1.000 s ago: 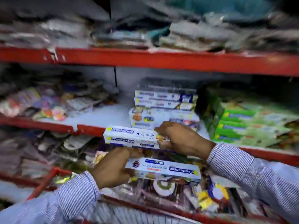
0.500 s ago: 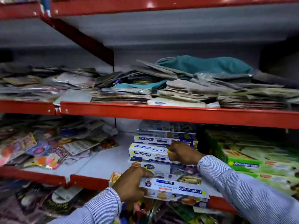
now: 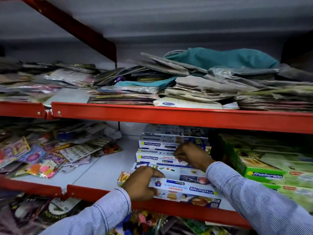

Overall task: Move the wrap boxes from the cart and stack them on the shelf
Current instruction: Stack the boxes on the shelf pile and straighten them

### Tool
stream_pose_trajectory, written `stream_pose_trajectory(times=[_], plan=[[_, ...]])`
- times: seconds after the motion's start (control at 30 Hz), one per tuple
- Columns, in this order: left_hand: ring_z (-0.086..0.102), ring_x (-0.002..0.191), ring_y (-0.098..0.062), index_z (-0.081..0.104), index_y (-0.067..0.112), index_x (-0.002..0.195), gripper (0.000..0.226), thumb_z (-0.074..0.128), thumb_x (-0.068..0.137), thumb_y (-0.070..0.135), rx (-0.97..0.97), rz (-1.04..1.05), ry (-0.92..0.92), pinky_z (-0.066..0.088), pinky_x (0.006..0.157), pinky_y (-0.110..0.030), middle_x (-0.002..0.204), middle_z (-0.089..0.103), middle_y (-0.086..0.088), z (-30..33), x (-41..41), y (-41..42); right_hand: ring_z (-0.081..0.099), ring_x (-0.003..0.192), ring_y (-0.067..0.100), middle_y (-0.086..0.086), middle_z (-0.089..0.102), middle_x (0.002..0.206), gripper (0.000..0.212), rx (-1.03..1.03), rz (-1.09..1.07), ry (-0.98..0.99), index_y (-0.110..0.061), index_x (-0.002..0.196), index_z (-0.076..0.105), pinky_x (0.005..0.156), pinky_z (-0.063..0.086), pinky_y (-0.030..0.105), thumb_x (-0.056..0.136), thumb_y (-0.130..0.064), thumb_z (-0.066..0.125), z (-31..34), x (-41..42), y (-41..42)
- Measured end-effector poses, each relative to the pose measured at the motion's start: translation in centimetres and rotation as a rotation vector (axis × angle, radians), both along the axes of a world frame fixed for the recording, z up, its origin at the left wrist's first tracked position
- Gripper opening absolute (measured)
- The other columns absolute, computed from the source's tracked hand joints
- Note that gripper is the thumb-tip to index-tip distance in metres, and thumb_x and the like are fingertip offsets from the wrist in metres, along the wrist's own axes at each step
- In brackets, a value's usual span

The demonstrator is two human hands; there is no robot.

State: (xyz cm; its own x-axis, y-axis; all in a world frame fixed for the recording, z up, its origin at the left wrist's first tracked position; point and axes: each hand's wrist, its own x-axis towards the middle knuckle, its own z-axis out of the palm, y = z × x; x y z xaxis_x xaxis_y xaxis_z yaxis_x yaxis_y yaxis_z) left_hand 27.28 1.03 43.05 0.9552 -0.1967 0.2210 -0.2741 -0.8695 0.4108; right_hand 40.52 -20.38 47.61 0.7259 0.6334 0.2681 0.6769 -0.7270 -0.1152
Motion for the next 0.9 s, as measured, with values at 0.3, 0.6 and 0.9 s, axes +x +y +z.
stream_pose_trajectory(times=[0.3,0.6,0.9], plan=[[0.056,0.127,-0.022,0.062,0.017,0.131,0.052,0.079,0.082,0.023,-0.046,-0.025,-0.060,0.045,0.105,-0.029,0.136,0.062,-0.004,3.1,4.8,-1.0,0.066,0.111,0.016,0.007,0.073,0.119,0.023,0.178,0.014,0.106,-0.013,0.111,0.074,0.098,0.051,0.027,0.096,-0.022,0.059,1.4,-1.3,-1.1],[0.047,0.111,-0.028,0.065,0.022,0.128,0.042,0.073,0.086,0.021,0.030,0.023,-0.329,0.044,0.094,-0.039,0.119,0.060,-0.005,0.3,6.9,-1.0,0.061,0.117,0.028,0.007,0.065,0.132,0.051,-0.023,-0.113,0.048,-0.025,0.137,0.051,0.096,0.052,0.044,0.093,-0.051,0.052,-0.5,-4.2,-2.6],[0.049,0.120,-0.026,0.059,0.026,0.134,0.041,0.064,0.094,0.024,0.045,0.003,-0.363,0.047,0.101,-0.043,0.133,0.061,-0.002,-0.9,6.8,-1.4,0.060,0.119,0.031,0.011,0.064,0.132,0.034,0.100,-0.092,0.037,-0.015,0.130,0.055,0.096,0.051,0.044,0.097,-0.024,0.055,-1.9,-4.3,-2.5]])
